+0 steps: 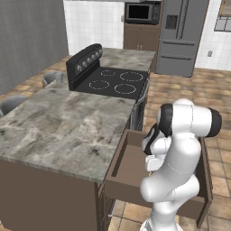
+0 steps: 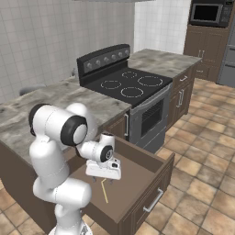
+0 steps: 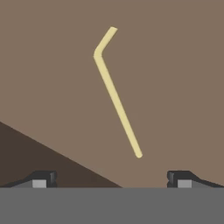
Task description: Take a straw from the drawer in front and place it inside the glass cup on the dining counter.
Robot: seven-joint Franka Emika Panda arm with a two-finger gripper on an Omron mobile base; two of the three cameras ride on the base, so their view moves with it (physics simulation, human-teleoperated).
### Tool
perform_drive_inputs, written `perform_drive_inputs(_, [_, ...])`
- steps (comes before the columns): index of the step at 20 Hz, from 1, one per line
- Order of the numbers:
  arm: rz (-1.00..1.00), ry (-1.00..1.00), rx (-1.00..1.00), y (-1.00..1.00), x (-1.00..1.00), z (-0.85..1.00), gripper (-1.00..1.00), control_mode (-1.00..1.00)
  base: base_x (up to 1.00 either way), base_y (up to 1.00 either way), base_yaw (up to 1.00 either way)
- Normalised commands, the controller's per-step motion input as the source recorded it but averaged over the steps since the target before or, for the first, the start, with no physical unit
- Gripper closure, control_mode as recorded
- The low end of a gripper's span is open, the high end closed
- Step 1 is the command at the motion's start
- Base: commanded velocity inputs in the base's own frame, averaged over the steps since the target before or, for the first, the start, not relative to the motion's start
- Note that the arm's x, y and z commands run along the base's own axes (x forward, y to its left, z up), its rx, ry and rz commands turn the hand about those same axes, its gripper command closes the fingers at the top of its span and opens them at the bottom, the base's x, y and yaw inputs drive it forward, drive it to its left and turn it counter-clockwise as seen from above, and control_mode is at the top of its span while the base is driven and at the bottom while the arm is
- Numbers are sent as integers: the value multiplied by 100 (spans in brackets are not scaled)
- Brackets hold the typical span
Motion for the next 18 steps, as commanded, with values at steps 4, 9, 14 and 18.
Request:
perform_drive_inputs(4, [0,0,0,0,22,-19,-100,-100,0,0,0])
perform_drive_inputs(9, [0,0,0,0,23,-28,-100,-100,0,0,0])
perform_drive_inputs(14, [0,0,0,0,24,-32,-100,-100,0,0,0])
perform_drive_inputs(18, [0,0,0,0,31,-28,-100,-100,0,0,0])
